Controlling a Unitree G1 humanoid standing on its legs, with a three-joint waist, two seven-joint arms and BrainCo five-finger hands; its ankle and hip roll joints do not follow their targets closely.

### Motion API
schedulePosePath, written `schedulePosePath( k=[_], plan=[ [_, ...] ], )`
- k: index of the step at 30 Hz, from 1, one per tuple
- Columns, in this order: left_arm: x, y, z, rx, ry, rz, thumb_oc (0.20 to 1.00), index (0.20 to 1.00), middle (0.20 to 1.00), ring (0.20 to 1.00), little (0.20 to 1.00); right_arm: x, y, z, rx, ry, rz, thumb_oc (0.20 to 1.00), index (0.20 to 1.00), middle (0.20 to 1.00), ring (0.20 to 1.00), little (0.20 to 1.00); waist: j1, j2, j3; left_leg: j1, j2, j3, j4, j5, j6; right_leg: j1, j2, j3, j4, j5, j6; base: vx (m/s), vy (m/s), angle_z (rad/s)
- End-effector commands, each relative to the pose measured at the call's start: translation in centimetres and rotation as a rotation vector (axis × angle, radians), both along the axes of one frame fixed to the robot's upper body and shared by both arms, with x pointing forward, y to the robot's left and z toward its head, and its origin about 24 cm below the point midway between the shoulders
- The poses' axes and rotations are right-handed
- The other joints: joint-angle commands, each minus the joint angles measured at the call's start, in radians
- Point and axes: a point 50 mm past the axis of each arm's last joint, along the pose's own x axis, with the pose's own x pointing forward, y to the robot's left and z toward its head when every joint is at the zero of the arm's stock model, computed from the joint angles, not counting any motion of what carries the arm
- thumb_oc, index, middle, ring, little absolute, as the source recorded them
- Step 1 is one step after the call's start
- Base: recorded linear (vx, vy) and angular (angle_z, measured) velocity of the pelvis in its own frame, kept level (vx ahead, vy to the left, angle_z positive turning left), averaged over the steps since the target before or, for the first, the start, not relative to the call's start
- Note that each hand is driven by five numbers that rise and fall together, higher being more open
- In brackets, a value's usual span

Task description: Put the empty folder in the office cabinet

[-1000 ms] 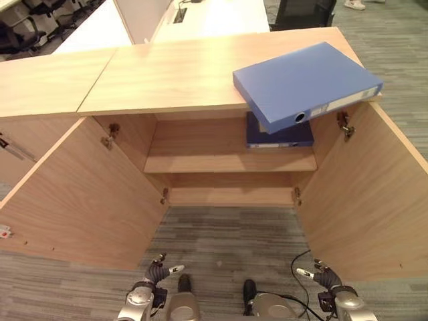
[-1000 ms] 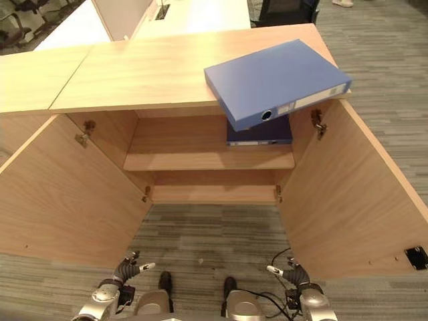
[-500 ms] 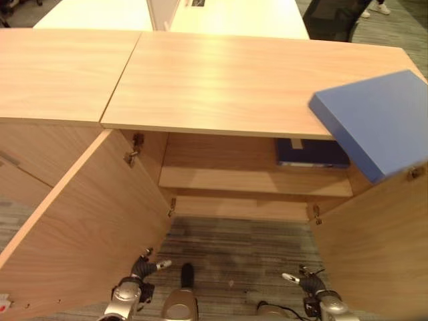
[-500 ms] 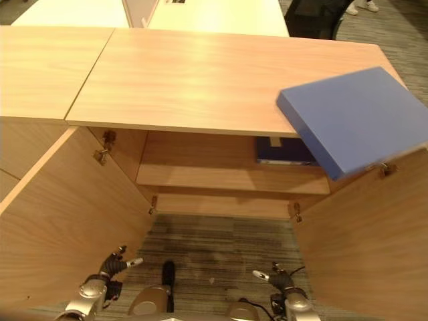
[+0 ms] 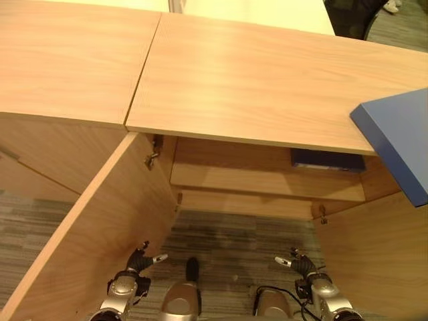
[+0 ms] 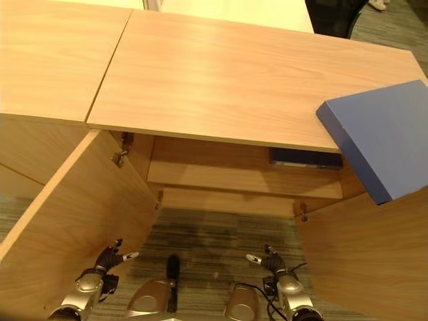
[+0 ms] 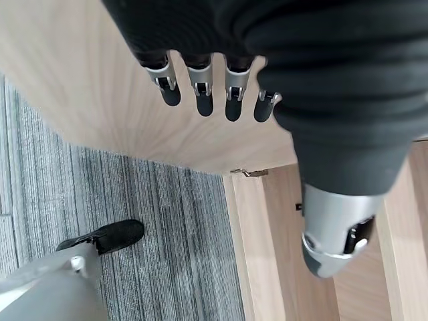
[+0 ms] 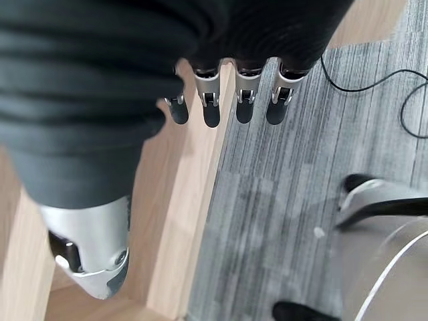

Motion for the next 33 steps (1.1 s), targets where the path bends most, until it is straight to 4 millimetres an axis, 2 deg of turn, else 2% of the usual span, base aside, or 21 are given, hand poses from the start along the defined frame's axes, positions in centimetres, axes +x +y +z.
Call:
schedulePosePath(
  k=[1,2,3,5,8,12,18,20,22,24,25,28,29,30,32,33],
  plan=[
    [1.1,0.4,1.1,0.02,-0.074,-0.013,1.0,1.0,1.0,1.0,1.0,2.0,-1.4,1.9,-0.038,-0.107,0.006,1.0,1.0,1.0,1.0,1.0,-0.024,0.01,0.015,-0.042,0.073,-0.043,0.139,-0.118,-0.104,0.036,-0.017,-0.03,-0.13,0.075,0.014,0.12,-0.059,0.14],
    [1.3,0.2,1.2,0.023,-0.078,-0.021,1.0,1.0,1.0,1.0,1.0,2.1,-1.4,2.0,-0.039,-0.111,0.008,1.0,1.0,1.0,1.0,1.0,-0.036,0.005,0.021,-0.034,0.06,-0.056,0.151,-0.13,-0.108,0.03,-0.015,0.001,-0.174,0.089,0.022,0.08,-0.042,0.24],
    [1.3,0.2,1.2,0.023,-0.078,-0.021,1.0,1.0,1.0,1.0,1.0,2.1,-1.4,2.0,-0.039,-0.111,0.008,1.0,1.0,1.0,1.0,1.0,-0.036,0.005,0.022,-0.032,0.061,-0.056,0.152,-0.131,-0.108,0.032,-0.015,0.001,-0.175,0.089,0.022,0.12,-0.1,0.51],
    [1.3,0.1,1.1,0.024,-0.079,-0.025,1.0,1.0,1.0,1.0,1.0,1.9,-1.6,2.0,-0.039,-0.108,0.003,1.0,1.0,1.0,1.0,1.0,-0.046,0.001,0.02,-0.028,0.05,-0.07,0.163,-0.137,-0.115,0.044,-0.018,0.053,-0.203,0.105,0.027,0.07,-0.129,0.54],
    [1.0,0.2,0.9,0.025,-0.071,-0.014,1.0,1.0,1.0,1.0,1.0,1.8,-1.6,2.0,-0.043,-0.105,0.004,1.0,1.0,1.0,1.0,1.0,-0.041,0.002,0.003,-0.012,0.059,-0.064,0.144,-0.13,-0.125,0.077,-0.031,0.051,-0.233,0.12,0.031,0.03,-0.134,0.16],
    [0.6,0.4,0.7,0.022,-0.066,0.012,1.0,1.0,1.0,1.0,1.0,1.8,-1.5,2.0,-0.042,-0.104,0.021,1.0,1.0,1.0,1.0,1.0,-0.036,0.012,-0.017,0.005,0.078,-0.064,0.111,-0.112,-0.141,0.103,-0.025,0.037,-0.26,0.107,0.024,0.04,-0.159,-0.09],
    [-0.4,-0.1,0.1,-0.005,-0.04,0.026,1.0,1.0,1.0,1.0,1.0,1.3,-2.2,2.1,-0.067,-0.096,0.043,1.0,1.0,1.0,1.0,1.0,-0.039,0.046,-0.036,0.036,0.142,-0.096,0.06,-0.063,-0.186,0.171,0.031,0.017,-0.302,0.057,-0.011,0.03,-0.209,0.1],
    [-0.9,-0.9,-0.5,-0.032,-0.019,0.027,1.0,1.0,1.0,1.0,1.0,1.0,-2.8,2.1,-0.078,-0.091,0.035,1.0,1.0,1.0,1.0,1.0,-0.044,0.068,-0.041,0.046,0.179,-0.114,0.039,-0.019,-0.21,0.214,0.079,0.002,-0.331,0.027,-0.037,0.0,-0.301,0.09],
    [-0.9,-0.9,-0.5,-0.032,-0.019,0.027,1.0,1.0,1.0,1.0,1.0,0.9,-2.8,2.1,-0.078,-0.09,0.035,1.0,1.0,1.0,1.0,1.0,-0.045,0.069,-0.041,0.048,0.18,-0.115,0.037,-0.018,-0.211,0.216,0.08,0.0,-0.332,0.027,-0.038,-0.01,-0.13,0.24],
    [-1.0,-1.7,-0.8,-0.06,-0.008,0.023,1.0,1.0,1.0,1.0,1.0,0.6,-3.4,2.1,-0.094,-0.083,0.032,1.0,1.0,1.0,1.0,1.0,-0.048,0.081,-0.033,0.032,0.211,-0.135,0.061,0.026,-0.23,0.254,0.124,-0.015,-0.35,-0.002,-0.063,-0.06,-0.236,0.13],
    [-1.0,-1.7,-0.8,-0.06,-0.008,0.023,1.0,1.0,1.0,1.0,1.0,0.6,-3.4,2.2,-0.094,-0.083,0.032,1.0,1.0,1.0,1.0,1.0,-0.049,0.081,-0.032,0.032,0.211,-0.137,0.062,0.026,-0.23,0.255,0.124,-0.017,-0.35,-0.002,-0.064,-0.07,-0.157,0.21],
    [-0.6,-2.1,-0.7,-0.061,-0.01,0.004,1.0,1.0,1.0,1.0,1.0,0.4,-4.0,2.2,-0.112,-0.075,0.02,1.0,1.0,1.0,1.0,1.0,-0.055,0.076,-0.02,0.001,0.197,-0.146,0.099,0.032,-0.225,0.255,0.124,-0.031,-0.34,-0.01,-0.076,-0.09,-0.09,0.15],
    [-0.1,-2.4,-0.5,-0.065,-0.022,-0.02,1.0,1.0,1.0,1.0,1.0,0.4,-4.4,2.3,-0.126,-0.07,0.015,1.0,1.0,1.0,1.0,1.0,-0.069,0.063,-0.013,-0.007,0.168,-0.114,0.164,0.009,-0.216,0.234,0.115,-0.044,-0.316,-0.009,-0.089,-0.13,-0.065,0.07],
    [-0.1,-2.4,-0.5,-0.065,-0.022,-0.02,1.0,1.0,1.0,1.0,1.0,0.4,-4.4,2.3,-0.126,-0.071,0.015,1.0,1.0,1.0,1.0,1.0,-0.068,0.063,-0.012,-0.009,0.168,-0.114,0.17,0.004,-0.215,0.234,0.115,-0.043,-0.313,-0.012,-0.088,-0.19,-0.093,0.09],
    [0.0,-2.7,-0.4,-0.07,-0.023,-0.039,1.0,1.0,1.0,1.0,1.0,0.4,-4.7,2.4,-0.13,-0.071,0.009,1.0,1.0,1.0,1.0,1.0,-0.072,0.05,-0.016,0.001,0.106,-0.136,0.229,-0.057,-0.201,0.208,0.11,-0.032,-0.296,-0.002,-0.096,-0.16,-0.073,0.04],
    [-0.1,-3.0,-0.6,-0.073,-0.016,-0.061,1.0,1.0,1.0,1.0,1.0,0.5,-4.7,2.4,-0.128,-0.074,0.001,1.0,1.0,1.0,1.0,1.0,-0.079,0.036,-0.021,0.015,0.027,-0.165,0.295,-0.125,-0.184,0.176,0.108,-0.017,-0.286,0.016,-0.103,-0.19,-0.054,-0.06]
  ],
)
